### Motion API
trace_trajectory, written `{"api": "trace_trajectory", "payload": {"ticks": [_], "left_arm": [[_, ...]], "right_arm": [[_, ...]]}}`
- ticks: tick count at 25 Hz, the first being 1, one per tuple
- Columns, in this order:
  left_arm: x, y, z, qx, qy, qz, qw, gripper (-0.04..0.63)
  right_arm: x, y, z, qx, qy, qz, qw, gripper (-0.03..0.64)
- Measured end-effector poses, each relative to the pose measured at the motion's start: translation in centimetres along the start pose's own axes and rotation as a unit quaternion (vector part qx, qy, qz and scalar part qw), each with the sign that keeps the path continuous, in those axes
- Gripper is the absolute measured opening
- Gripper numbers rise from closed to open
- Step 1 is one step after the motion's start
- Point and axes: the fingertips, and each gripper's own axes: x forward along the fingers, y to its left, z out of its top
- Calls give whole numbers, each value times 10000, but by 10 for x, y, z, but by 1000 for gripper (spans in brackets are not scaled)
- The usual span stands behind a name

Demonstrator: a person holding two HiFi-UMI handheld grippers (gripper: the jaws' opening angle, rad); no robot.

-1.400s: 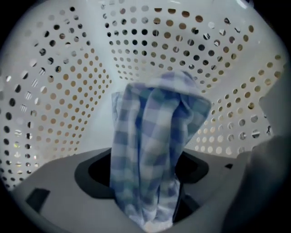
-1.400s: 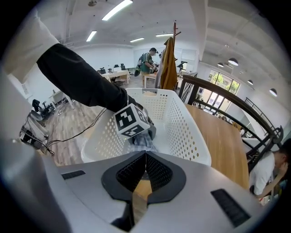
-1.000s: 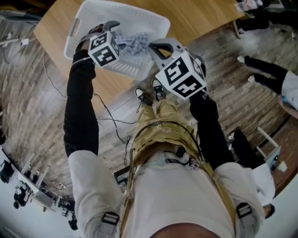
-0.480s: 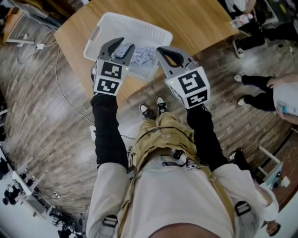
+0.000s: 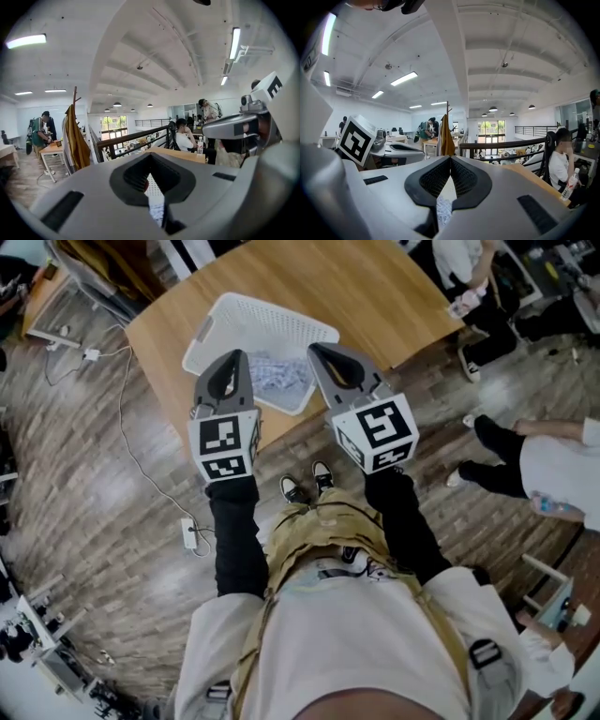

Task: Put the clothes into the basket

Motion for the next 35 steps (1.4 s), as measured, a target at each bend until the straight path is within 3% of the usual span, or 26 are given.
{"api": "trace_trajectory", "payload": {"ticks": [10, 23, 35], "left_arm": [[-42, 2, 57, -477, -785, 467, 9947, 0], [-67, -7, 87, -425, -1216, 669, 9894, 0], [-82, -4, 94, -324, -1406, 806, 9862, 0]], "right_arm": [[-20, 10, 56, -178, -833, -65, 9963, 20], [-30, 22, 91, -296, -1248, 100, 9917, 20], [-29, 34, 96, -298, -1422, 204, 9892, 20]]}}
